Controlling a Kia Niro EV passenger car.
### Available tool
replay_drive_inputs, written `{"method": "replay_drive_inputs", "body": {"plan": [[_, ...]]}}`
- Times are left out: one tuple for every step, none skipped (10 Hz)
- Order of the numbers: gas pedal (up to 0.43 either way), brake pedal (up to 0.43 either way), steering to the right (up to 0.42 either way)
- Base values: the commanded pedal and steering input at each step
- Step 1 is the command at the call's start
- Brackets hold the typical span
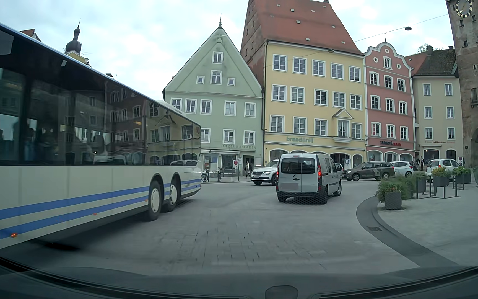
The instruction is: Follow the waypoints while adhering to traffic rules and regulations
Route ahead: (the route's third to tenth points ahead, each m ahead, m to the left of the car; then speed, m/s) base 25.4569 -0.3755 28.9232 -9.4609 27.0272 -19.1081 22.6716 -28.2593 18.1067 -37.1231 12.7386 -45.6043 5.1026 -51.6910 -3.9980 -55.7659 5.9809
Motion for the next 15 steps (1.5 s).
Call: {"method": "replay_drive_inputs", "body": {"plan": [[0.110,0.000,0.055],[0.098,0.000,0.060],[0.098,0.000,0.067],[0.098,0.000,0.072],[0.087,0.000,0.081],[0.087,0.000,0.088],[0.079,0.000,0.096],[0.079,0.000,0.102],[0.079,0.000,0.114],[0.079,0.000,0.125],[0.079,0.000,0.136],[0.067,0.000,0.147],[0.067,0.000,0.158],[0.028,0.000,0.169],[0.000,0.000,0.179]]}}
